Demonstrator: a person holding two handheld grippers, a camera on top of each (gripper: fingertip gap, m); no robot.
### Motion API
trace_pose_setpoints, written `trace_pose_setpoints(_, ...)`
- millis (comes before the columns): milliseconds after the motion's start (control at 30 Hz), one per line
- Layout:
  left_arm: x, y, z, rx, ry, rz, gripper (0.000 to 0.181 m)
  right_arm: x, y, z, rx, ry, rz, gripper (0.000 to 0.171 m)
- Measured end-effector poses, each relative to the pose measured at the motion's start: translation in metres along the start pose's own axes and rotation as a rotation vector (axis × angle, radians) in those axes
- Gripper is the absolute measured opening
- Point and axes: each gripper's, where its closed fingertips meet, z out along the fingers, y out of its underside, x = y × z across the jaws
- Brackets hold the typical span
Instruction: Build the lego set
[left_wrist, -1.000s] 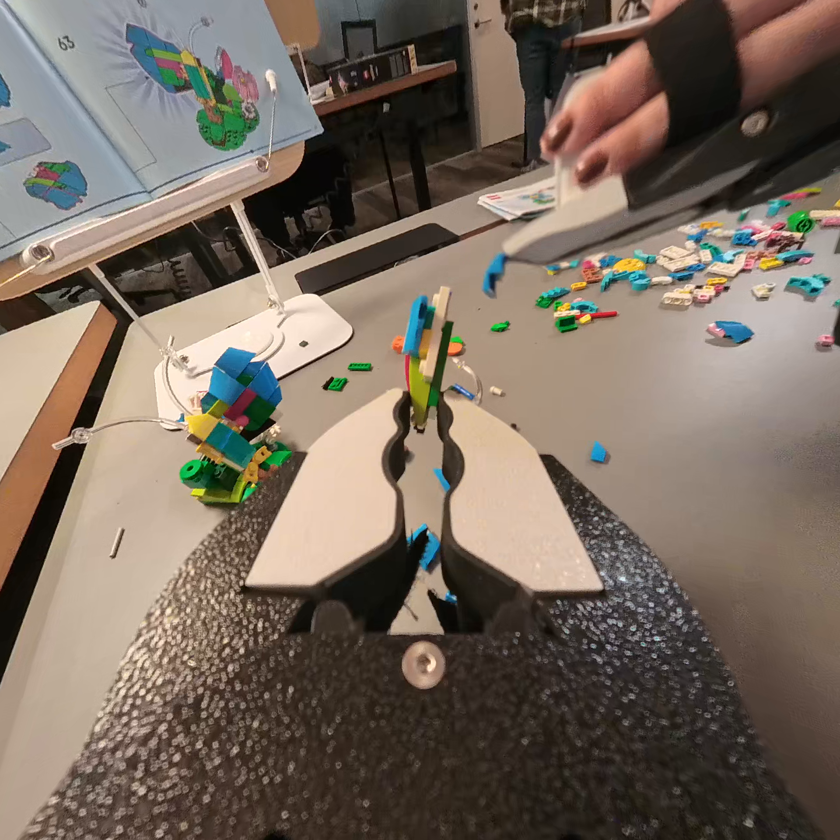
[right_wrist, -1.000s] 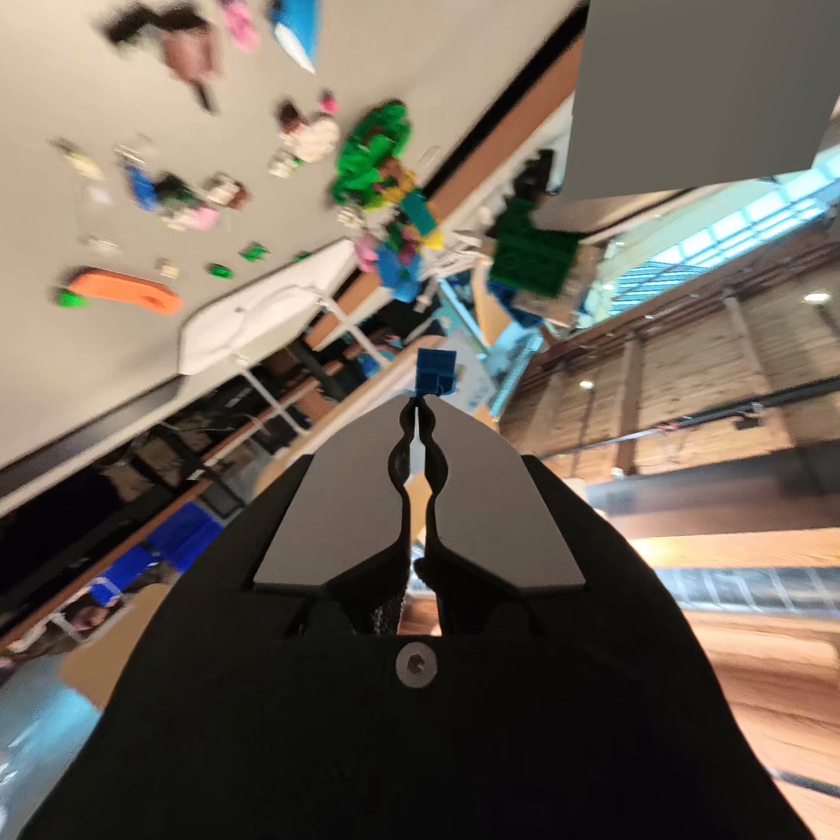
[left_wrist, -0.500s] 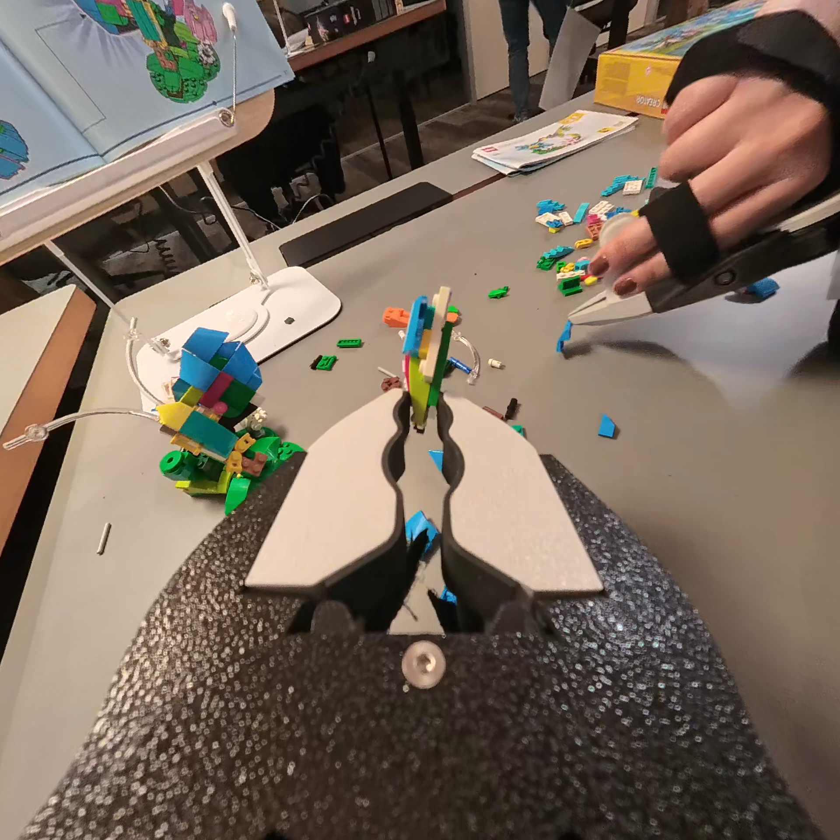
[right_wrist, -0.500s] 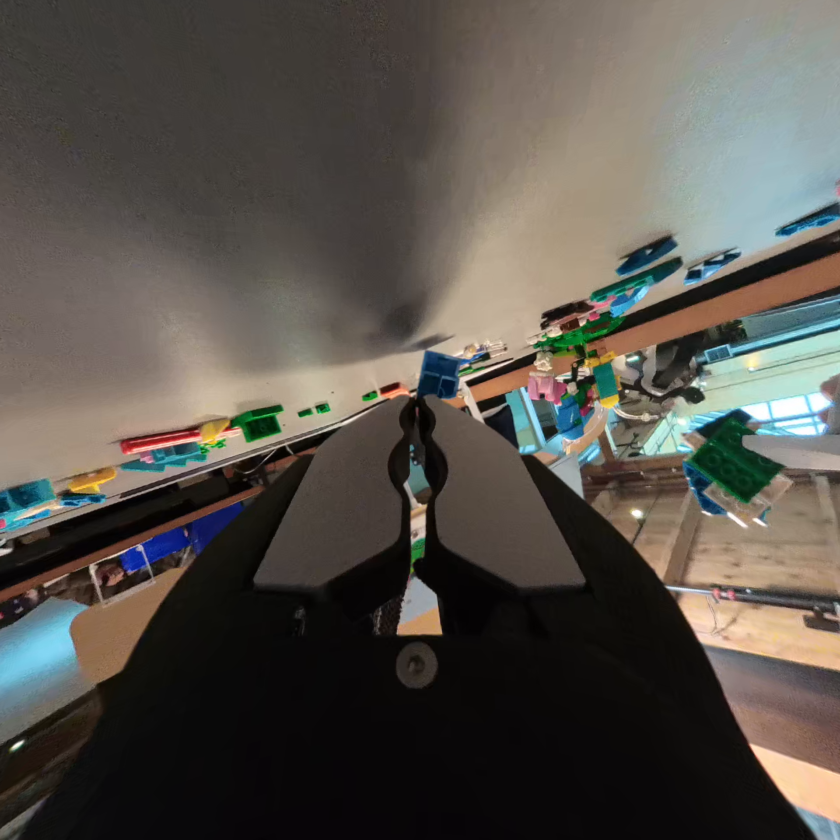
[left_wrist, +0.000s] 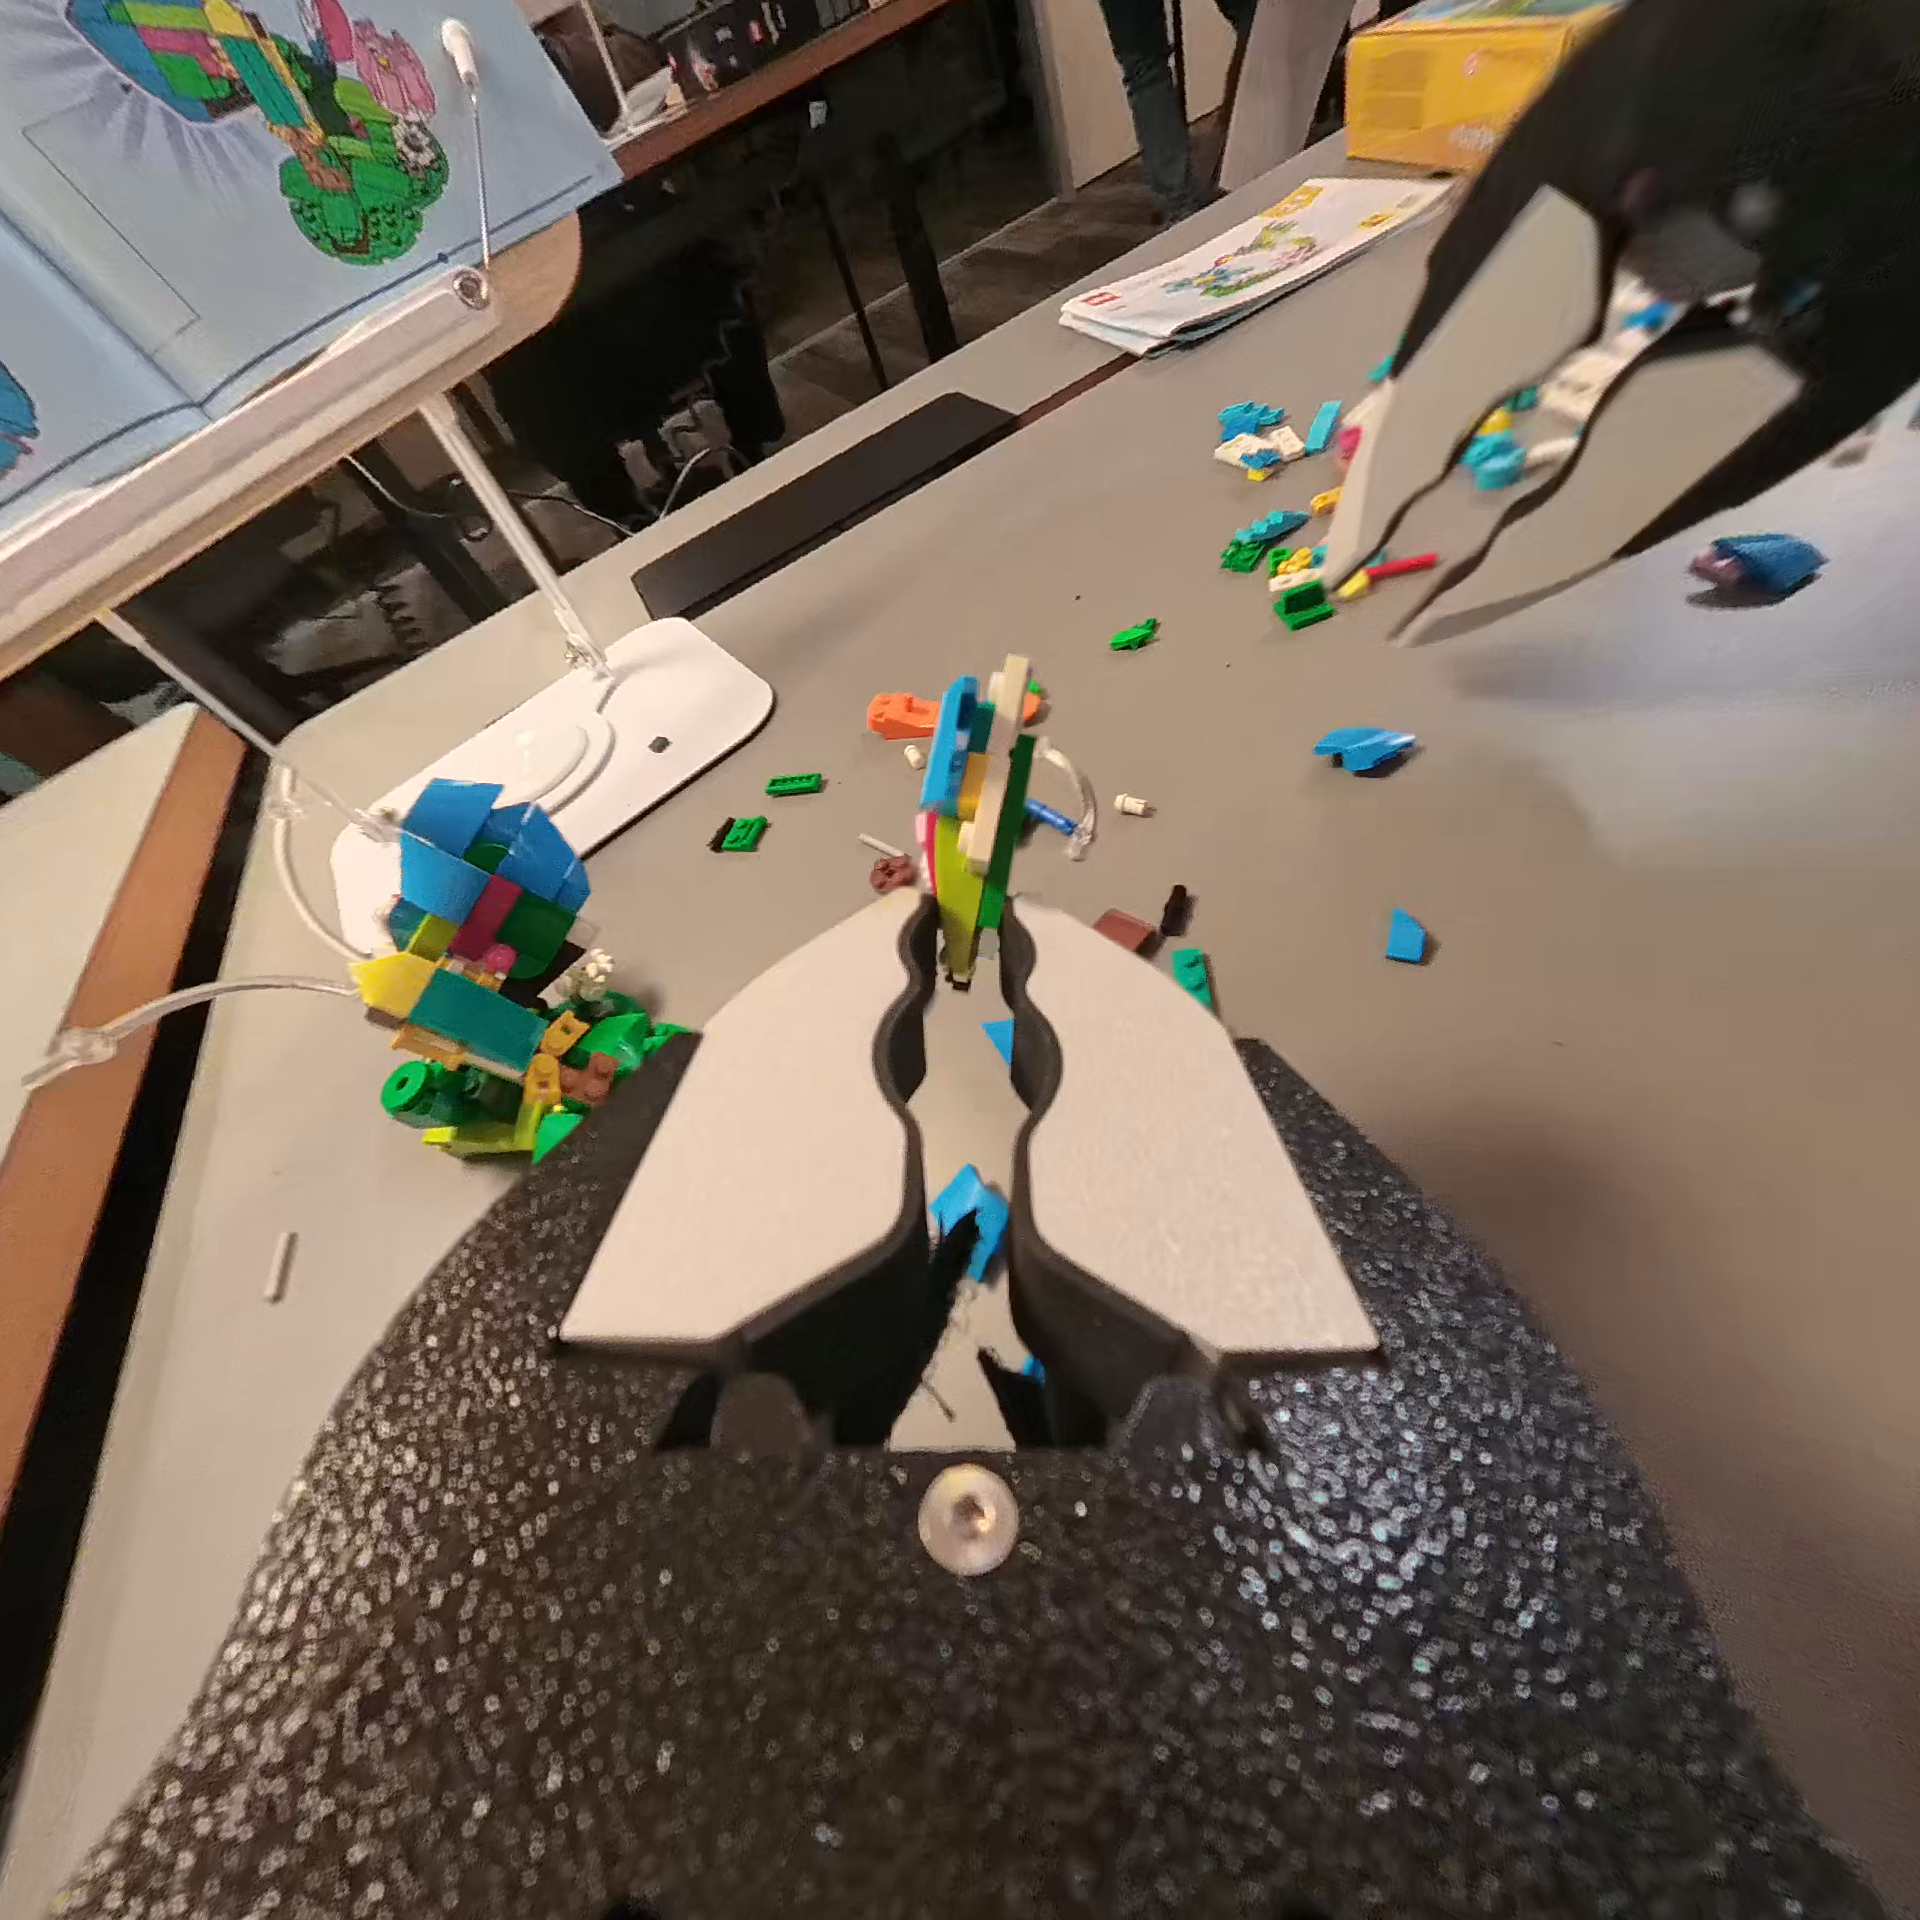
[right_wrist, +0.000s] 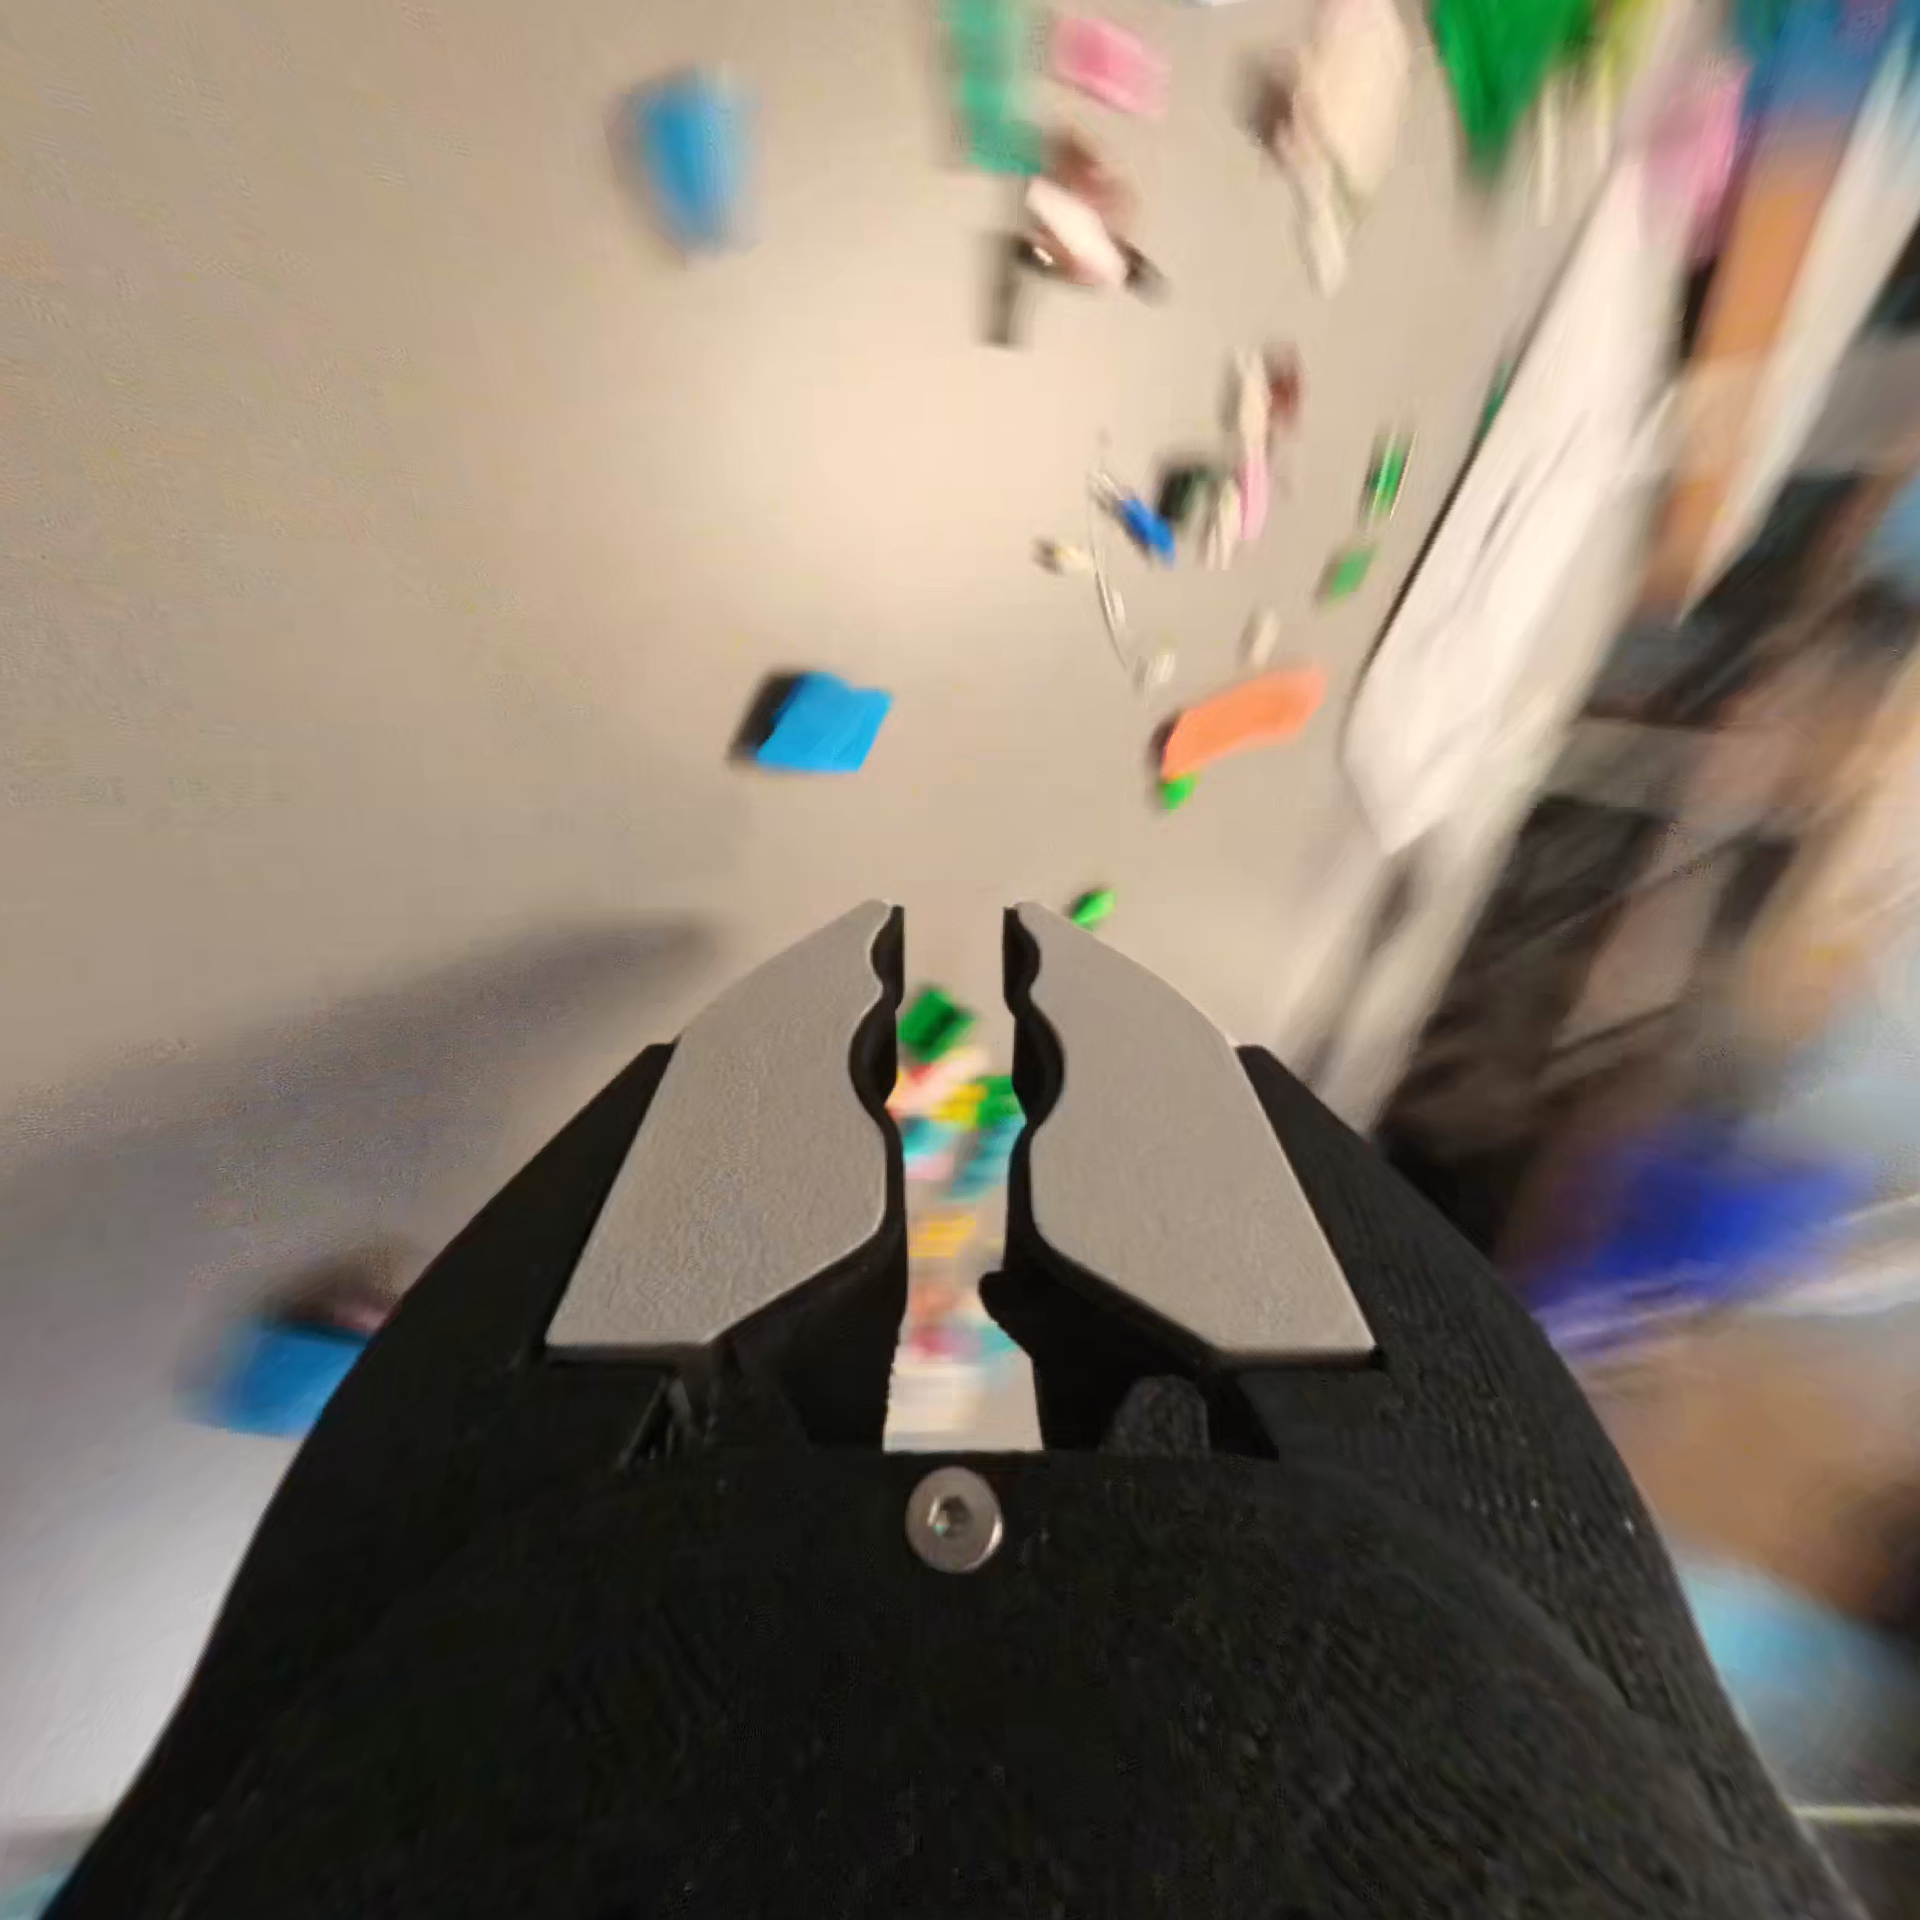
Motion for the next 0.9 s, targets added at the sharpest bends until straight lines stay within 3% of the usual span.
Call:
trace_pose_setpoints(67,-0.002,0.001,0.001,-0.013,-0.041,0.057,0.011,-0.013,-0.012,-0.002,0.056,-0.266,0.661,0.022)
trace_pose_setpoints(100,-0.003,0.001,0.002,-0.017,-0.063,0.089,0.011,-0.012,-0.021,-0.005,0.131,-0.343,0.894,0.021)
trace_pose_setpoints(167,-0.003,0.0,0.002,-0.021,-0.097,0.15,0.011,-0.006,-0.019,-0.003,0.221,-0.358,1.156,0.011)
trace_pose_setpoints(233,-0.003,-0.001,0.003,-0.018,-0.12,0.194,0.011,-0.015,-0.007,0.005,0.176,-0.321,1.223,0.011)
trace_pose_setpoints(367,-0.002,-0.003,0.004,-0.001,-0.138,0.233,0.011,-0.025,-0.014,0.01,0.183,-0.326,1.341,0.027)
trace_pose_setpoints(500,0.001,-0.004,0.005,-0.002,-0.144,0.274,0.011,-0.019,-0.021,0.01,0.212,-0.279,1.412,0.032)
trace_pose_setpoints(900,0.007,-0.002,0.009,-0.011,-0.132,0.308,0.011,-0.024,-0.017,0.021,0.058,-0.157,1.279,0.024)
